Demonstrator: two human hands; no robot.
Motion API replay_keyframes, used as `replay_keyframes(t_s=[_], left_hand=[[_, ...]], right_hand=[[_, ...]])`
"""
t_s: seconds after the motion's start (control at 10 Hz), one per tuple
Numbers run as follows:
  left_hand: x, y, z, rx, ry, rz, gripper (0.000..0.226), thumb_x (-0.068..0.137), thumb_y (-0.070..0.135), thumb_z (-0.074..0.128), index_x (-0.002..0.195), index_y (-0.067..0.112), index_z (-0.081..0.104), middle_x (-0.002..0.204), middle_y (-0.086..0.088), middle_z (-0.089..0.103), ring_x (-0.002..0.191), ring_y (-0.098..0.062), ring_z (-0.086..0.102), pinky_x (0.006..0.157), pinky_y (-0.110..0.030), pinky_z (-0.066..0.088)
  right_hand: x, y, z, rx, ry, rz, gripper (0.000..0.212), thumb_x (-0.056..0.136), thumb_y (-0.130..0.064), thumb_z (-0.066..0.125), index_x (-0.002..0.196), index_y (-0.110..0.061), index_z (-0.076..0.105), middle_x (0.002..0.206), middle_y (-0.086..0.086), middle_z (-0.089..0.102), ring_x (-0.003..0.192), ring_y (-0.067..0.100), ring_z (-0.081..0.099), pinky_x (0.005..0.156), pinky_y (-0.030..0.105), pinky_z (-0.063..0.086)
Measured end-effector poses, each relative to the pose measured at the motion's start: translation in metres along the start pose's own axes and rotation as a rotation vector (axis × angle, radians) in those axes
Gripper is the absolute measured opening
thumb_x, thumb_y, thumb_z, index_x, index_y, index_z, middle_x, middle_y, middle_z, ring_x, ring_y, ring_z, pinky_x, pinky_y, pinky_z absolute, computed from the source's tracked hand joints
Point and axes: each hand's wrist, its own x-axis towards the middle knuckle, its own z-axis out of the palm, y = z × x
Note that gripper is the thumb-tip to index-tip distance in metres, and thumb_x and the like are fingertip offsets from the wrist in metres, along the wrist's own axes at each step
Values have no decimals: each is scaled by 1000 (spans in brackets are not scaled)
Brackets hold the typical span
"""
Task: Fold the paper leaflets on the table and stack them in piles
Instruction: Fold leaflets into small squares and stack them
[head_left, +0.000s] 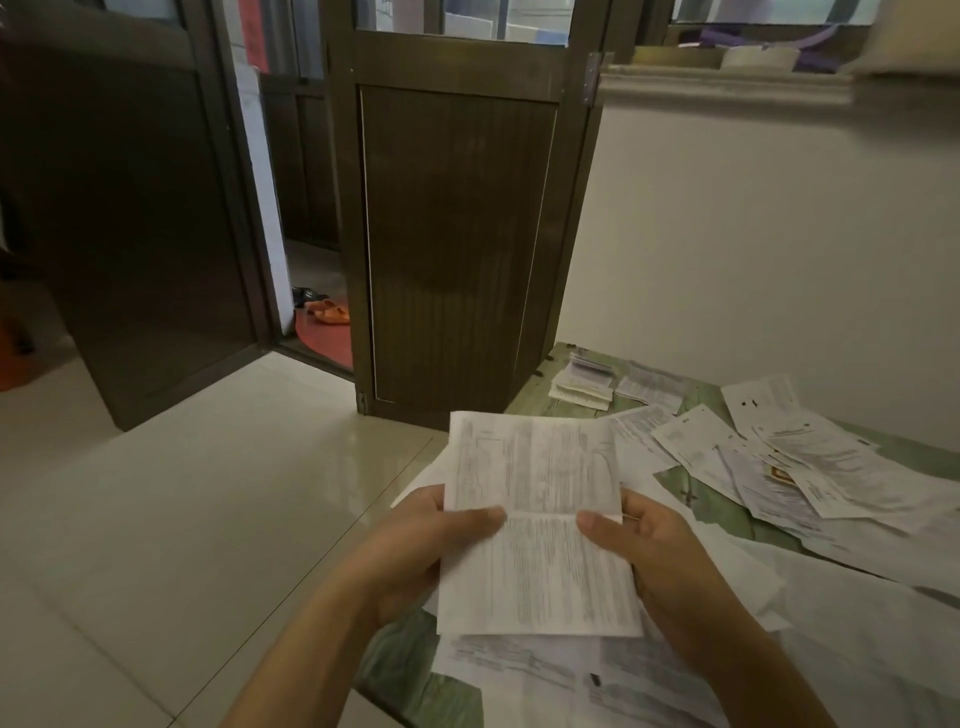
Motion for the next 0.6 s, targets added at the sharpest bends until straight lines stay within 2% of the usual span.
replay_keyframes(t_s=[0.1, 0.2, 0.3, 0.4, 0.5, 0.6], left_hand=[[4, -3, 0, 65, 66, -8, 19, 87, 12, 58, 106, 8, 60, 93, -5, 74, 88, -22, 71, 71, -33, 58], [6, -2, -1, 19, 63, -28, 21, 87, 15, 57, 106, 6, 61, 92, -8, 74, 84, -23, 71, 63, -30, 58], [6, -1, 2, -27, 77, -30, 19, 89, 17, 55, 103, 6, 62, 89, -8, 74, 80, -23, 72, 59, -30, 58], [6, -2, 8, -93, 162, 0, 16, 92, 16, 53, 103, 8, 62, 87, -7, 74, 77, -21, 72, 58, -31, 58], [9, -6, 20, -152, 262, 23, 14, 93, 16, 53, 102, 11, 62, 87, -5, 74, 81, -23, 71, 65, -35, 56], [11, -11, 36, -214, 313, 44, 13, 96, 14, 49, 95, 16, 62, 90, -4, 72, 87, -23, 67, 73, -37, 53]], right_hand=[[0, 5, -2, -12, -4, 36, 25, 89, -8, 56, 113, -14, 59, 98, 4, 73, 89, 22, 71, 73, 34, 58], [0, 9, -7, 46, -32, 79, 24, 92, -6, 50, 114, -13, 58, 101, 6, 73, 93, 25, 69, 82, 42, 55], [1, 14, -10, 126, -52, 87, 25, 96, -14, 44, 116, -10, 58, 104, 10, 71, 96, 27, 68, 86, 47, 53], [-2, 6, -8, 241, -84, 74, 41, 98, -40, 29, 110, -17, 61, 102, 6, 72, 93, 21, 69, 81, 41, 52], [-6, 0, -5, 166, -133, -10, 49, 92, -52, 21, 122, -30, 52, 121, -6, 64, 105, 6, 64, 83, 25, 51], [-19, 9, 1, 130, -117, -138, 67, 89, -66, 10, 144, -27, 19, 146, -16, 14, 129, -25, 8, 96, -4, 23]])
